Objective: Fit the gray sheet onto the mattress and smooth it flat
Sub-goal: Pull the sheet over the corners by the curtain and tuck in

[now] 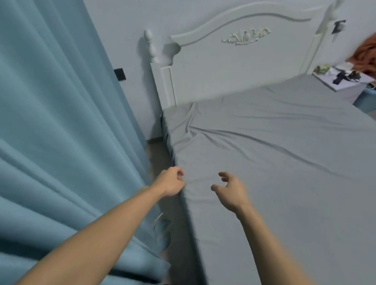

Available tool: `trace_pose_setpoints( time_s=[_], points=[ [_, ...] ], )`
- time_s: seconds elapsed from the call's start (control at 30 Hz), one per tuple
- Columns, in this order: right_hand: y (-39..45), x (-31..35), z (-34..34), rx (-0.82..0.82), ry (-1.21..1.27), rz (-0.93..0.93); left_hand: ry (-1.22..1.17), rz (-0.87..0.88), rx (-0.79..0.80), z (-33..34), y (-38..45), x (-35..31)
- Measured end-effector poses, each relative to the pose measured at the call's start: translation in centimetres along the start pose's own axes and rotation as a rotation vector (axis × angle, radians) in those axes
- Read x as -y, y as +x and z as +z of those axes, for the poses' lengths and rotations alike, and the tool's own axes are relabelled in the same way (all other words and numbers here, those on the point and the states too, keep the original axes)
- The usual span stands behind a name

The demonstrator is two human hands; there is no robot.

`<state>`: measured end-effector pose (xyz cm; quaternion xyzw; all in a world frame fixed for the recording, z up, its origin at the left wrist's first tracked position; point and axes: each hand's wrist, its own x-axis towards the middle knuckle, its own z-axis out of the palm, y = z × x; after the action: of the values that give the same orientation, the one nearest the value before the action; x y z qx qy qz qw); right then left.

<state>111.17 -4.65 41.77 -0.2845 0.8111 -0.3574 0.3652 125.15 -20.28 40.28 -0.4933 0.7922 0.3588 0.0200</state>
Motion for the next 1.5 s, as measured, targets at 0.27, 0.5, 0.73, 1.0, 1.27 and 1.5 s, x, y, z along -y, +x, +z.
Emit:
trace_pose_setpoints(
  time_s=[0.27,0.5,0.73,1.0,1.27,1.5],
  points=[
    [11.6,0.7,1.5,-0.069,0.093,0.154,0.049,0.113,0.172,-0.3,16.6,-1.2],
    [27.3,8.1,6.7,-0.077,0.033,0.312,-0.017,0.105,0.308,-5.6,34.5,2.4],
    [39.2,15.4,8.3,-0.062,0.061,0.415,0.020,-0.008,0.342,-13.4,49.0,4.9],
    [52.4,19.0,8.2,-0.111,0.001,0.341,0.022,-0.055,0.286,-18.5,61.6,6.4],
    [67.1,22.6,14.8,-0.003,-0.016,0.384,0.099,-0.173,0.312,-20.0,78.4,11.4],
    [82.8,22.5,21.7,0.059,-0.044,0.508,0.173,-0.205,0.434,-17.3,96.5,16.6]
  ],
)
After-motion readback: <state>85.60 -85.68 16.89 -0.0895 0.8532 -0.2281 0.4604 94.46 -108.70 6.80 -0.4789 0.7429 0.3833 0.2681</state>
